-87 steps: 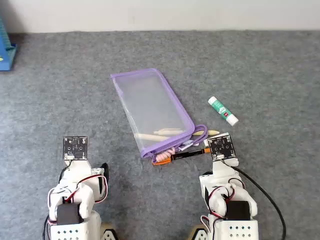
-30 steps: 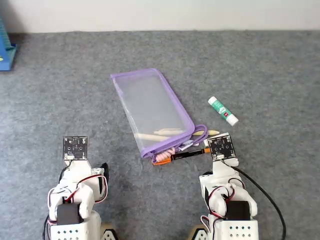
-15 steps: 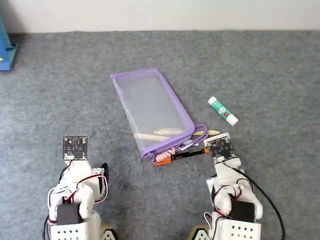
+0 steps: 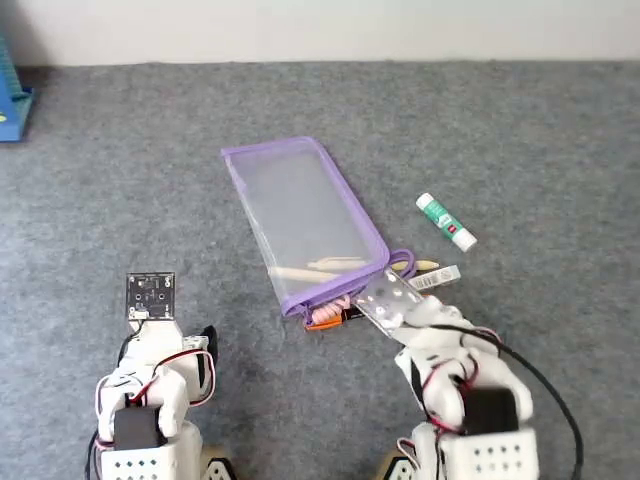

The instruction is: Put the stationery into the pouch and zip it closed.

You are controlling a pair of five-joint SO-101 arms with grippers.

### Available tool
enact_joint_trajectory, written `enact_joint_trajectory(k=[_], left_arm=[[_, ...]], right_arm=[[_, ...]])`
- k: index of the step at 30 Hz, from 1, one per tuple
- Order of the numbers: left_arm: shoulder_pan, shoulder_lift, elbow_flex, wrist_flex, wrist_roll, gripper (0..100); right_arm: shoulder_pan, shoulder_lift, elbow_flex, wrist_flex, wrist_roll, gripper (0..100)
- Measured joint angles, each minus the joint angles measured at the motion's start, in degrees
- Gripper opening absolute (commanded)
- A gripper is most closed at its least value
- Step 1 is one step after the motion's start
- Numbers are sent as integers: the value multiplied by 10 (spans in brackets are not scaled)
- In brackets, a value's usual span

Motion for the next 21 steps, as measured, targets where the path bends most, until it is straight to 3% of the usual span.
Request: enact_joint_trajectory(k=[6, 10, 13, 21], left_arm=[[0, 0, 0, 0, 0, 190], [0, 0, 0, 0, 0, 190], [0, 0, 0, 0, 0, 190], [0, 0, 0, 0, 0, 190]], right_arm=[[-87, 197, -84, 0, 40, 84], [-135, 302, -115, -18, 46, 184], [-156, 357, -127, -47, 47, 251], [-210, 428, -129, -162, 48, 256]])
